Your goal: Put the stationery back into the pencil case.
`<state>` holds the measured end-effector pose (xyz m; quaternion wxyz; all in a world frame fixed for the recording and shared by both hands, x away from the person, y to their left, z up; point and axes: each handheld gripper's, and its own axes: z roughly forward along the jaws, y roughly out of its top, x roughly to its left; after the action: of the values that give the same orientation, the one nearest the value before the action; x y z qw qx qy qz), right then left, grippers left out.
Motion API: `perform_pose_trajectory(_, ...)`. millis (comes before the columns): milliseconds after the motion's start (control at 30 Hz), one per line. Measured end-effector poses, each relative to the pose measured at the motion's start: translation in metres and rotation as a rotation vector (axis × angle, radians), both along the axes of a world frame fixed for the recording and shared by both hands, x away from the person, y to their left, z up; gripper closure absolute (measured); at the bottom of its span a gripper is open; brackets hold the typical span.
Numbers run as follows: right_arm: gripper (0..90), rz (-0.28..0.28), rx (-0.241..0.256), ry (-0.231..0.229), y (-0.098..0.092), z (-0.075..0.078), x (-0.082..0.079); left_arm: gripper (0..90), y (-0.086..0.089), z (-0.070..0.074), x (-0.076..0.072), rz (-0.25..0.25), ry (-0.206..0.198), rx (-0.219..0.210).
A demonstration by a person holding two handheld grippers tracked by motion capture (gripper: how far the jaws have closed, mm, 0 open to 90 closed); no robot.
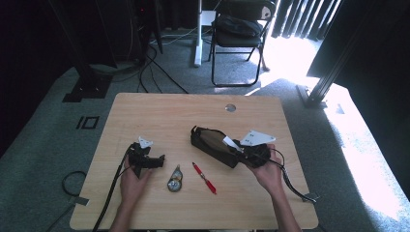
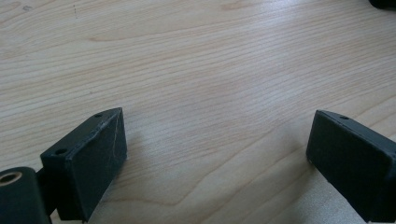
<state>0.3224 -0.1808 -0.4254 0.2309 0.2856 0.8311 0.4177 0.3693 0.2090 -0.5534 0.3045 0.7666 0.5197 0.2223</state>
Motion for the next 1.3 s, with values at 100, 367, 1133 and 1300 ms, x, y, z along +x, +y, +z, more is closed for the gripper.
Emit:
perform_pose_trajectory(100, 70.1, -0.005, -0.001, 0.000, -0.001, 0.000, 0.003, 5.4, 0.000, 0.000, 0.000, 0.000, 0.000, 0.000)
perform_pose_trajectory(367, 70.1, -0.008, -0.004, 0.007, -0.001, 0.000, 0.008, 5.4, 0.000, 0.000, 0.000, 0.000, 0.000, 0.000)
perform_pose_trajectory(1133, 70.1, -0.013, -0.008, 0.015, 0.000, -0.002, 0.017, 5.4, 0.000, 0.000, 0.000, -0.001, 0.001, 0.000)
perform_pose_trajectory(1300, 70.2, -0.009, -0.013, 0.013, 0.002, -0.002, 0.020, 5.5, 0.000, 0.000, 0.000, 0.000, 0.000, 0.000)
